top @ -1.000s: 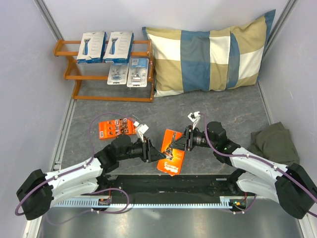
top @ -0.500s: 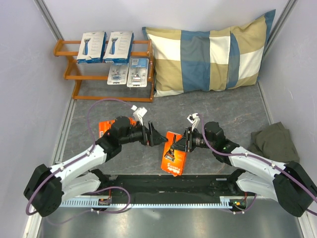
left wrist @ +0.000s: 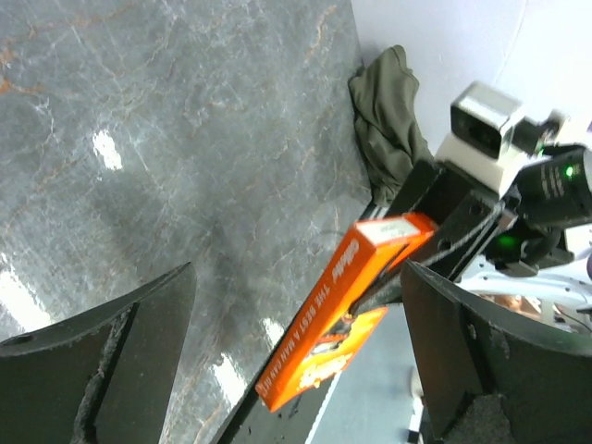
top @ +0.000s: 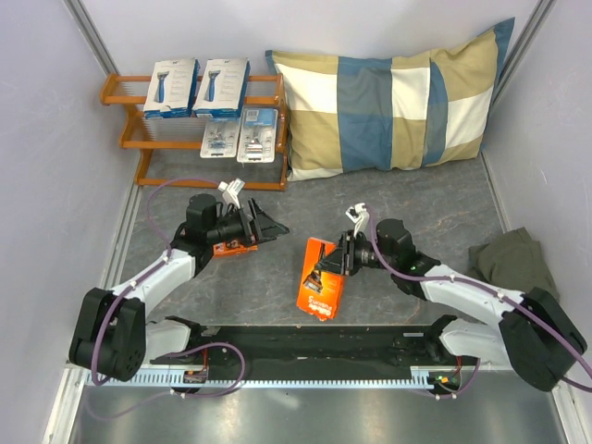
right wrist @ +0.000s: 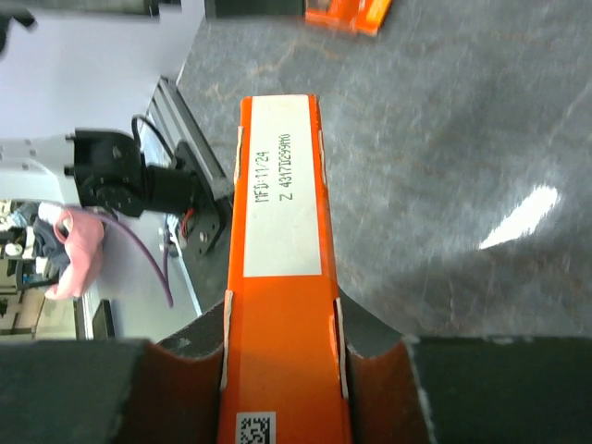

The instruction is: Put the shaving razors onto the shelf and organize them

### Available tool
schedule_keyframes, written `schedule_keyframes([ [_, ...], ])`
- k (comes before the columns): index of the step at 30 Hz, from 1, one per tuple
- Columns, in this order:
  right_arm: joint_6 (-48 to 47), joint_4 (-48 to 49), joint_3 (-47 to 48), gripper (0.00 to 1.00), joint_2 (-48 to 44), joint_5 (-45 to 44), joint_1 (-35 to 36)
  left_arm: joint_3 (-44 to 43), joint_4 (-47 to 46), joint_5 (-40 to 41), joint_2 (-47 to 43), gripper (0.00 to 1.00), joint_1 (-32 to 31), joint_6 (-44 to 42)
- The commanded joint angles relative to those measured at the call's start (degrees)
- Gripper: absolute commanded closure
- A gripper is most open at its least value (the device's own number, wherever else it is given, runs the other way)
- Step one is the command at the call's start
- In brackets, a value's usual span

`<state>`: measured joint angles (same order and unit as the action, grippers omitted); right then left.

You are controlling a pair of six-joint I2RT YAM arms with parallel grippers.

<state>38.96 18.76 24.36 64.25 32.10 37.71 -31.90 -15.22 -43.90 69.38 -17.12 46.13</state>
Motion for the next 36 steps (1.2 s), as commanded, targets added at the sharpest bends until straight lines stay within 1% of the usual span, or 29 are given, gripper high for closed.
schedule_keyframes([
  [1,1.03,7.06,6.57,0.83,5.09,0.68,-0.89,2.19,-3.23,-6.36,0.31,0.02,3.84,1.95],
  [3,1.99,8.56,8.94,0.83,8.68,1.91,-1.06,2.8,-3.32,-7.86,0.75,0.02,5.86,1.68],
  [7,5.67,14.09,12.11,0.85,14.66,3.15,-1.59,5.52,-3.76,-10.85,0.49,0.02,12.71,1.33],
  [11,8.66,15.43,17.37,0.87,20.12,2.1,-1.77,7.38,-2.8,-10.16,-0.82,0.02,15.98,1.16],
  [13,10.16,16.12,19.49,0.87,22.76,0.17,-1.77,8.25,-0.87,-8.06,-2.75,0.02,16.25,0.37],
  [14,12.52,17.35,20.8,0.87,24.24,-0.45,-1.77,8.69,-0.6,-7.17,-3.63,0.02,16.25,0.19],
  [16,15.34,22.95,21.52,0.88,25.83,-0.98,-1.85,9.75,0.01,-4.89,-5.3,0.02,16.25,-0.25],
  [18,18.32,26.22,22.14,0.88,27.07,-1.24,-1.94,11.06,-0.24,-3.3,-7.59,0.01,16.25,0.88],
  [19,19.3,30.93,20.13,0.88,27.24,-2.73,-1.68,12.2,-2.68,-1.73,-8.73,0.01,16.25,2.2],
  [20,20.36,33.68,18.81,0.88,27.51,-2.92,-1.5,13.95,-4.97,-0.67,-11.18,0.01,16.07,4.21],
  [21,21.85,35.71,17.66,0.88,27.86,-2.92,-1.59,17.8,-8.12,0.04,-12.94,0.01,15.72,8.15],
  [22,21.95,37.56,16.61,0.88,28.21,-2.92,-1.94,18.97,-9.72,1.0,-14.35,0.02,15.72,8.88],
  [23,21.77,37.14,16.6,0.89,28.82,-2.4,-2.2,19.59,-8.78,1.53,-17.5,0.02,15.63,8.19],
  [25,21.68,37.13,16.68,0.89,29.35,-2.39,-2.21,20.12,-5.19,3.81,-20.42,0.02,15.46,6.0],
  [26,22.03,37.74,16.6,0.89,29.79,-2.39,-2.29,20.21,-1.77,4.34,-23.3,0.02,15.45,5.12],
  [27,22.56,40.1,16.34,0.89,30.06,-2.39,-2.29,20.47,-0.52,4.78,-24.46,0.02,15.45,3.55],
  [29,24.32,42.31,15.19,0.89,30.49,-3.0,-2.38,21.35,0.28,5.05,-27.01,0.02,15.45,3.09],
  [30,24.58,43.28,15.02,0.89,30.5,-3.35,-2.3,22.48,-0.24,4.79,-29.02,0.01,15.37,3.35],
  [33,25.46,46.08,13.61,0.9,30.32,-4.85,-2.38,24.43,-2.53,3.91,-31.41,0.0,15.45,4.49],
  [36,26.08,48.11,12.03,0.9,29.8,-5.9,-2.56,24.52,-3.58,2.51,-30.89,0.0,15.37,4.23],
])
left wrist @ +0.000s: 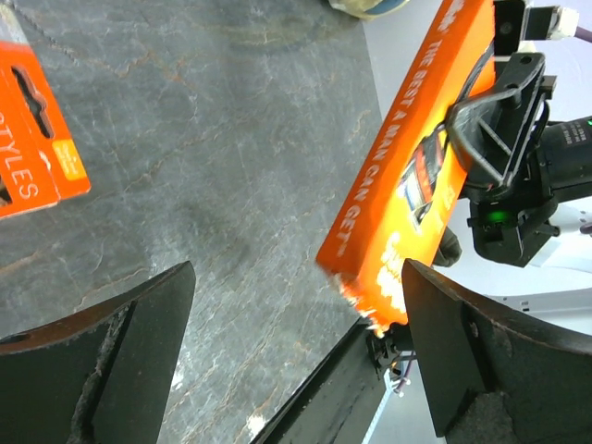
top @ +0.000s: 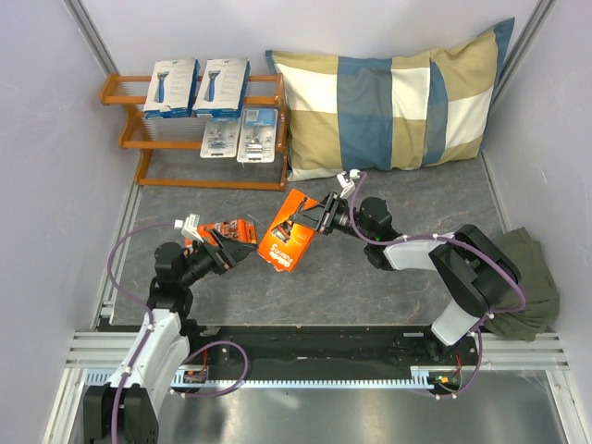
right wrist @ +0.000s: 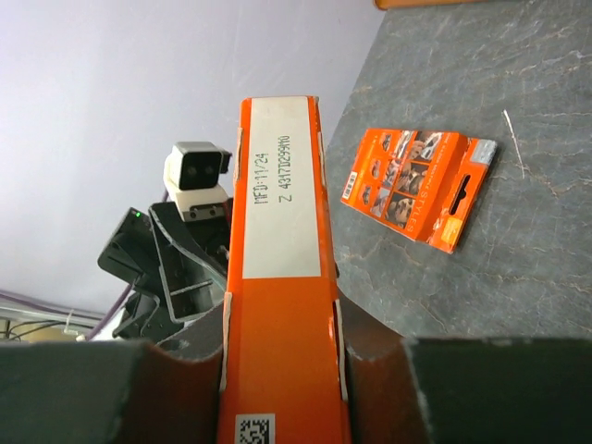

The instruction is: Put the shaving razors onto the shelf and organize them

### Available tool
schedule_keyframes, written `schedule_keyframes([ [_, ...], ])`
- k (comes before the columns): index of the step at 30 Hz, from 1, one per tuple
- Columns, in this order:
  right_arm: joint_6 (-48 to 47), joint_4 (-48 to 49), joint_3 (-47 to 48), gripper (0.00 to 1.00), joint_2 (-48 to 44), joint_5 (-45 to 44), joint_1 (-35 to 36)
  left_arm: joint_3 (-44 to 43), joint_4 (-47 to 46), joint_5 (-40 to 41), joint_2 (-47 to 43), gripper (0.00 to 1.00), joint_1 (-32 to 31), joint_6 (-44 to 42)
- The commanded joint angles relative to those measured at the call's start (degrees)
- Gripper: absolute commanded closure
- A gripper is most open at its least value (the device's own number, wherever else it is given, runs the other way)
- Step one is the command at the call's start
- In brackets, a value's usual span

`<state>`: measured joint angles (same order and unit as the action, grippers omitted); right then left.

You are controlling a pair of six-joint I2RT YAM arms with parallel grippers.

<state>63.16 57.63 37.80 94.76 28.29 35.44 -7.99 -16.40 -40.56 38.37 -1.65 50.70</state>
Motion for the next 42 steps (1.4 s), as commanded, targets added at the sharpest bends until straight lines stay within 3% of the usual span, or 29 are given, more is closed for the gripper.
schedule_keyframes([
  [1,1.97,9.35,-1.59,0.9,-1.07,-2.28,-0.37,0.43,-2.4,-1.19,0.74,0.0,-0.11,-0.51],
  [26,5.13,13.47,-6.69,0.9,-5.11,-6.58,-0.81,4.21,-13.91,-6.82,-0.58,0.01,-0.55,5.2],
  [42,6.28,15.76,-2.47,0.91,-0.28,-7.2,4.02,4.03,-24.37,0.47,5.57,0.07,-12.49,7.93],
])
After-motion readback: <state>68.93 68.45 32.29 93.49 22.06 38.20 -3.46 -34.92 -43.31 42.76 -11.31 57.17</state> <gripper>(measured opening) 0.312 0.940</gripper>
